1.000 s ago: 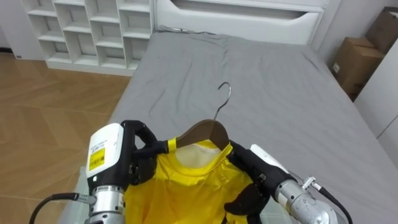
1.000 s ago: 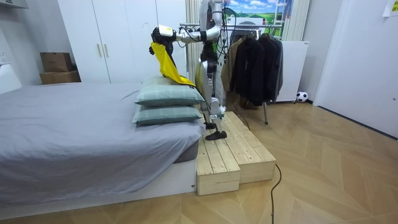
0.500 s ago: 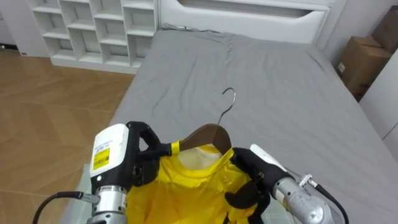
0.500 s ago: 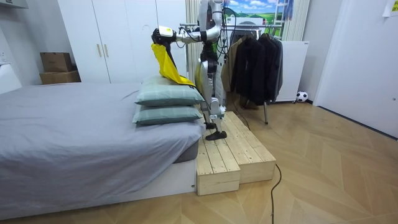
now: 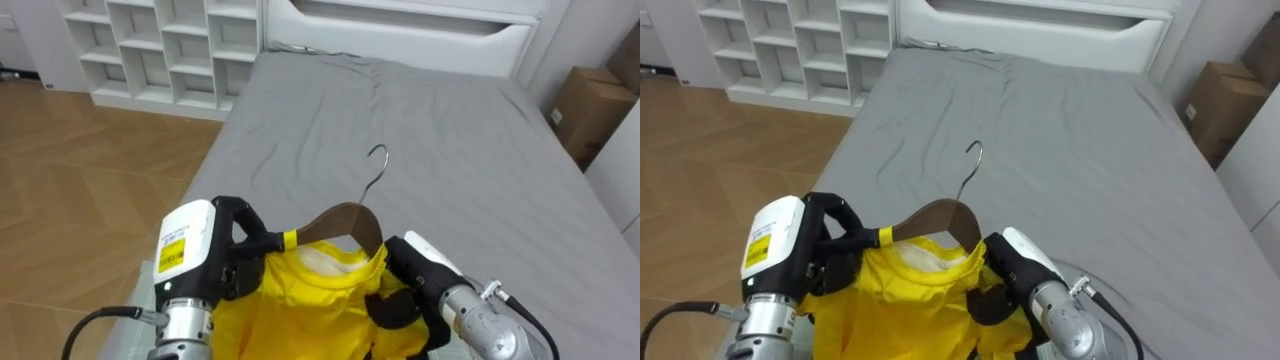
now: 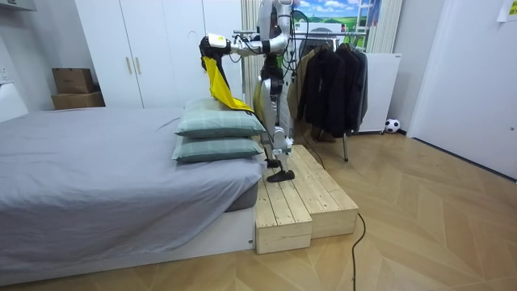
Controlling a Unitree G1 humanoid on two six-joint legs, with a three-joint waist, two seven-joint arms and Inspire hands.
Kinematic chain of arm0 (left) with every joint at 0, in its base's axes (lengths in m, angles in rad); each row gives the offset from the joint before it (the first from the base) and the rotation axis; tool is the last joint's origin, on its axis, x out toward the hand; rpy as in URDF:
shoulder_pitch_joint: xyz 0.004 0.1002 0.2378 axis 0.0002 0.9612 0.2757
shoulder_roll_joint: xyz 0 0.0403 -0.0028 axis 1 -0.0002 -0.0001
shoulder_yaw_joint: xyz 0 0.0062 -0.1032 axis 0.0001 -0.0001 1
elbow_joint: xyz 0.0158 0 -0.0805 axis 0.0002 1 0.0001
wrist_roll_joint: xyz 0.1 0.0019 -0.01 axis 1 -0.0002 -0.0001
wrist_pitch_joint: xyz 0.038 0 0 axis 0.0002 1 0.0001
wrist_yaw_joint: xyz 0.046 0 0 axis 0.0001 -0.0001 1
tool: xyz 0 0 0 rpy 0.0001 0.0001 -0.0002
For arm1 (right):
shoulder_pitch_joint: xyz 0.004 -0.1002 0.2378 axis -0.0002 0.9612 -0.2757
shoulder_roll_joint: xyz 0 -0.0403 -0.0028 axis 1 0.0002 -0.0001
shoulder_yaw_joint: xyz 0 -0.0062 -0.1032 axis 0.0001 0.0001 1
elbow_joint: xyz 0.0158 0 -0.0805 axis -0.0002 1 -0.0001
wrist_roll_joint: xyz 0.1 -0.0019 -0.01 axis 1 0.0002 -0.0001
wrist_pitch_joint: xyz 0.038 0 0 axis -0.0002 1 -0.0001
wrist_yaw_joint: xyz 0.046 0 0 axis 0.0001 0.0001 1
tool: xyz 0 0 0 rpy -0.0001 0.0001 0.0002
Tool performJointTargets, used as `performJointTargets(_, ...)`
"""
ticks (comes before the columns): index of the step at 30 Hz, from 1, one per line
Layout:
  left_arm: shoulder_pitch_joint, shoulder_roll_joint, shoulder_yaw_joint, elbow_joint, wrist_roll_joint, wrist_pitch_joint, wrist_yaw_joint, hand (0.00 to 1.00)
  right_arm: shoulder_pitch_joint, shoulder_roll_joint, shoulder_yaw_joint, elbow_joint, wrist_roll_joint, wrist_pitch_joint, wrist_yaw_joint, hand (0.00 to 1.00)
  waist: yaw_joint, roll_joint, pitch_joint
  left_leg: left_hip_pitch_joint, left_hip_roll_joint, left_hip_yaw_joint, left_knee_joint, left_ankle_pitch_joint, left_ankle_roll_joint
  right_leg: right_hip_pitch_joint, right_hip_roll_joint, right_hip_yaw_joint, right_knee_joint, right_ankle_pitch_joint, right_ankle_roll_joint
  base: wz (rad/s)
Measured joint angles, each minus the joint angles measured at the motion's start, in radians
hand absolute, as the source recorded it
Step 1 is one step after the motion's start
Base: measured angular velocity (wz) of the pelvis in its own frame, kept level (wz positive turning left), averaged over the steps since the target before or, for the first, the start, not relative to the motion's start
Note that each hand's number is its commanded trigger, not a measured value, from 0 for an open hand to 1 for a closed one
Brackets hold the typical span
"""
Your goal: Hang clothes
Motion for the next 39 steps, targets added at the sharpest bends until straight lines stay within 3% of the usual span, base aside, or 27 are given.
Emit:
performJointTargets(16, 0.0, 0.009, 0.002, 0.0, -0.018, -0.01, -0.002, 1.0, 0.0, 0.001, 0.0, 0.0, 0.02, -0.002, -0.015, 1.0, -0.002, 0.005, 0.0027, -0.006, 0.0, -0.003, 0.006, 0.0, 0.0, -0.001, 0.0, 0.002, -0.002, 0.0, 0.0, 0.0)
performJointTargets(22, 0.0, 0.008, 0.003, 0.0, -0.034, -0.011, -0.002, 1.0, -0.001, 0.002, -0.005, -0.001, 0.014, -0.003, -0.014, 1.0, -0.012, 0.017, 0.0056, -0.009, 0.0, -0.01, 0.004, -0.001, 0.001, -0.001, 0.001, -0.003, -0.002, 0.0, 0.0, 0.03)
performJointTargets(24, 0.0, 0.009, 0.003, 0.0, -0.034, -0.012, -0.002, 0.23, -0.002, 0.002, -0.01, -0.003, 0.008, -0.003, -0.009, 1.0, -0.016, 0.024, 0.0036, -0.009, 0.0, -0.012, 0.003, -0.001, 0.001, -0.001, 0.001, -0.003, -0.001, 0.0, 0.0, 0.0)
performJointTargets(26, 0.0, 0.009, 0.003, 0.0, -0.027, -0.012, -0.002, 0.0, -0.003, 0.003, -0.012, -0.003, 0.008, -0.003, -0.007, 1.0, -0.02, 0.028, 0.0018, -0.008, 0.0, -0.012, 0.003, -0.001, 0.001, -0.002, 0.001, -0.001, -0.001, 0.0, 0.0, 0.0)
performJointTargets(39, -0.012, 0.007, 0.006, 0.0, -0.061, -0.028, 0.002, 0.0, -0.002, 0.004, -0.017, -0.002, -0.032, -0.004, -0.007, 1.0, -0.026, 0.022, -0.0012, 0.006, 0.0, 0.004, 0.003, -0.001, 0.001, 0.002, 0.001, 0.019, 0.001, 0.0, 0.0, -0.03)
